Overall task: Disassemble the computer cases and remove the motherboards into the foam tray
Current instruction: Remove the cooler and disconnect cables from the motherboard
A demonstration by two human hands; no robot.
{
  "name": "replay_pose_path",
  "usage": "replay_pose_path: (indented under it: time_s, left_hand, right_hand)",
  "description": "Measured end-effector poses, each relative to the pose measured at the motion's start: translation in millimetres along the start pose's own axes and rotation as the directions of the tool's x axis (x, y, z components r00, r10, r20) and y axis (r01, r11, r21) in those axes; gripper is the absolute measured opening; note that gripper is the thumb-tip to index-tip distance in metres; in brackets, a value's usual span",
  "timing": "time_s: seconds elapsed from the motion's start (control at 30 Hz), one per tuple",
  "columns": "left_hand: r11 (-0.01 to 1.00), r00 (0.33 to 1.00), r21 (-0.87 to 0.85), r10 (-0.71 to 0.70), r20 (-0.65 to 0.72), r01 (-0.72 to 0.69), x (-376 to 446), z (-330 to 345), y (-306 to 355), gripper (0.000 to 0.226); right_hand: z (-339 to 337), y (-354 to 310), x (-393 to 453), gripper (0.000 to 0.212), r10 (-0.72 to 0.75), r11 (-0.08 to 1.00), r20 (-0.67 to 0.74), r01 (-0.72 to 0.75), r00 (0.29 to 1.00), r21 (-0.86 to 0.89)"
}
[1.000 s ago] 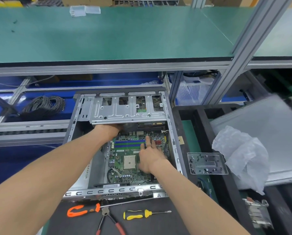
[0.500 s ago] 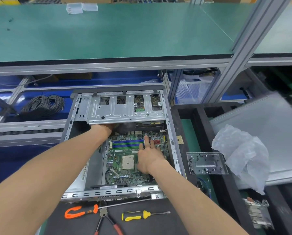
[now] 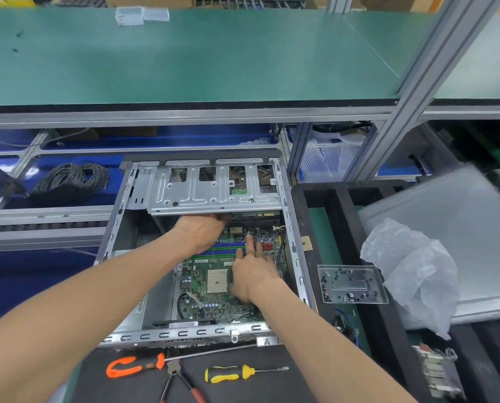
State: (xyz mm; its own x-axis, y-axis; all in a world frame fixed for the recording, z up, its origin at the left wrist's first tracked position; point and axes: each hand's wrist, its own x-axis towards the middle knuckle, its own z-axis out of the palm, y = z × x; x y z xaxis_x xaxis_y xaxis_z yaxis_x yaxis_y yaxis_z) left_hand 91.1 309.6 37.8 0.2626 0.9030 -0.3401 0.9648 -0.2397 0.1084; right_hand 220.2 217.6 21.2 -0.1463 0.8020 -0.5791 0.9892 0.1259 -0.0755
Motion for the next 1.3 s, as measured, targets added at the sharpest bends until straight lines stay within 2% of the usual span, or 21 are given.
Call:
replay_pose_path:
  time_s: [0.07,0.17,0.27,0.33,0.4,0.5,0.6,0.8,0.87,0.93,1.0,1.07,1.1,1.2,1.3]
  left_hand:
    - [0.998,0.997,0.008,0.058,0.053,-0.059,0.2,3.6,11.6,0.037]
    - [0.984,0.980,-0.091,0.165,0.112,-0.155,9.0,13.5,21.4,0.035]
    - [0.972,0.981,-0.182,0.170,0.095,-0.151,19.8,23.5,23.9,0.037]
    - [0.955,0.992,-0.286,0.101,0.080,-0.074,25.2,27.7,31.4,0.048]
    - [0.926,0.987,-0.378,0.048,0.155,0.014,33.9,27.9,44.2,0.055]
    - [0.848,0.956,-0.524,0.088,0.281,0.076,45.1,23.9,63.6,0.061]
    - [0.739,0.951,-0.664,0.115,0.288,0.111,51.9,24.7,72.4,0.062]
    - [0.659,0.922,-0.719,0.098,0.374,0.222,61.3,31.7,75.7,0.065]
    - [0.684,0.932,-0.688,0.036,0.362,0.241,60.6,33.4,74.5,0.067]
    - [0.717,0.928,-0.659,0.044,0.369,0.228,59.2,34.7,76.4,0.063]
    - [0.761,0.917,-0.613,0.061,0.394,0.213,58.9,36.4,76.5,0.049]
    - [0.779,0.925,-0.582,0.005,0.379,0.234,58.5,40.6,72.8,0.028]
    - [0.777,0.930,-0.579,-0.023,0.367,0.248,57.5,41.8,71.2,0.025]
    - [0.803,0.936,-0.548,-0.036,0.349,0.235,57.7,42.7,71.1,0.040]
    - [0.858,0.957,-0.494,0.009,0.289,0.141,59.1,44.5,75.3,0.046]
  right_hand:
    - [-0.6,-0.9,-2.4,0.084,-0.021,1.000,-0.055,0.020,0.998,-0.023]
    - [-4.7,0.1,-7.5,0.075,-0.040,0.999,-0.163,0.039,0.986,-0.007]
    - [-7.3,1.7,-9.2,0.066,-0.009,0.998,-0.152,0.017,0.988,0.053]
    - [-5.0,1.4,-7.2,0.074,-0.002,0.998,-0.096,0.008,0.995,0.058]
    - [-2.0,0.6,-4.4,0.085,0.005,0.999,-0.039,-0.002,0.999,0.053]
    - [0.5,0.4,-1.3,0.088,0.018,0.999,0.011,-0.019,1.000,0.040]
    - [2.5,-0.9,1.5,0.089,0.027,0.999,0.038,-0.028,0.999,0.037]
    - [3.8,-3.1,4.9,0.091,0.036,0.999,0.071,-0.038,0.997,0.023]
    - [2.7,-3.0,5.1,0.093,0.034,0.999,0.086,-0.035,0.996,0.015]
    - [1.3,-3.1,4.3,0.095,0.031,0.999,0.099,-0.033,0.995,0.011]
    - [-0.4,-3.4,2.2,0.098,0.034,0.999,0.108,-0.036,0.994,0.019]
    - [-2.3,-3.7,0.3,0.099,0.033,0.999,0.114,-0.036,0.993,0.026]
    - [-3.2,-3.9,-0.7,0.100,0.032,0.999,0.118,-0.035,0.993,0.026]
    - [-5.8,-4.2,-2.3,0.099,0.026,0.999,0.124,-0.030,0.992,0.028]
    - [-7.0,-5.3,-3.1,0.096,0.019,0.999,0.125,-0.023,0.992,0.031]
